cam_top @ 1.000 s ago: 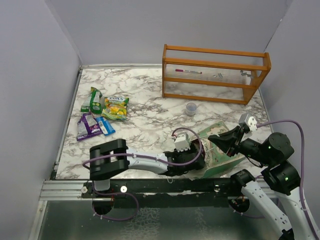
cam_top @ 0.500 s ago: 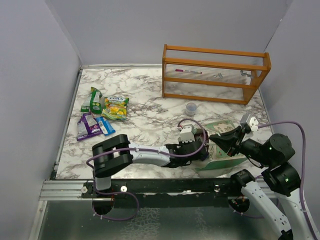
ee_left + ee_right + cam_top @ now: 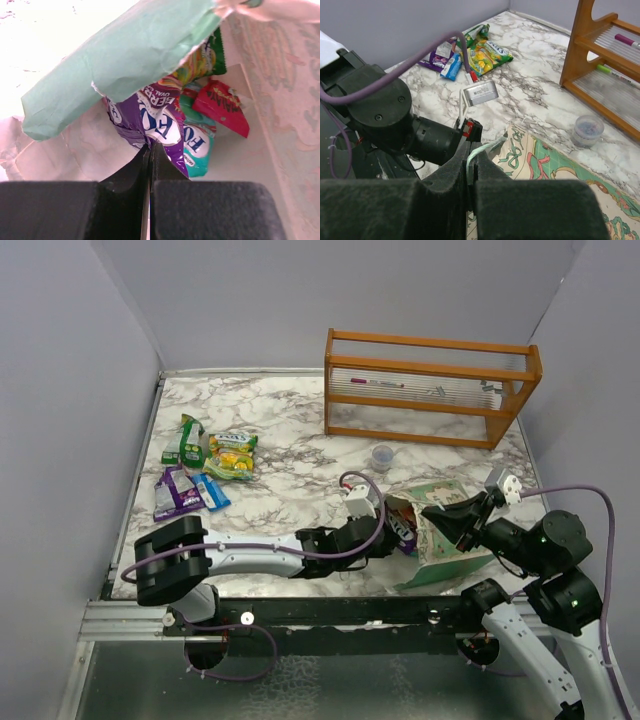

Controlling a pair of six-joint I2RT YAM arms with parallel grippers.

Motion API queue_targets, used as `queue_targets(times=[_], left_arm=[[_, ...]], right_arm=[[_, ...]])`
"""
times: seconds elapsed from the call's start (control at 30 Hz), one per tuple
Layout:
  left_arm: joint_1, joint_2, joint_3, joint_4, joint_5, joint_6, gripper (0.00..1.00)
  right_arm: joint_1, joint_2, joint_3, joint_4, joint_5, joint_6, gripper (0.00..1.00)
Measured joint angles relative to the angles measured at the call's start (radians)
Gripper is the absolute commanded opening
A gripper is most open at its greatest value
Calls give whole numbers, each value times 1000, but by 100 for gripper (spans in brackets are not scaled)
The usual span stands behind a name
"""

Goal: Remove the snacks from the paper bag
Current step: Take out the snack from the paper bag.

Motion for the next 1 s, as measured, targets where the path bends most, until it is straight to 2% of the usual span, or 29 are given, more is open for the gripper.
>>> queue_targets(times=[0.53,1.0], left_arm=[[0,-171,-79,13,59,55,0],[0,-451,-173,-5,150,229,0]], right_arm=[[0,-6,0,0,20,3,2],[-7,-6,0,1,23,4,2]])
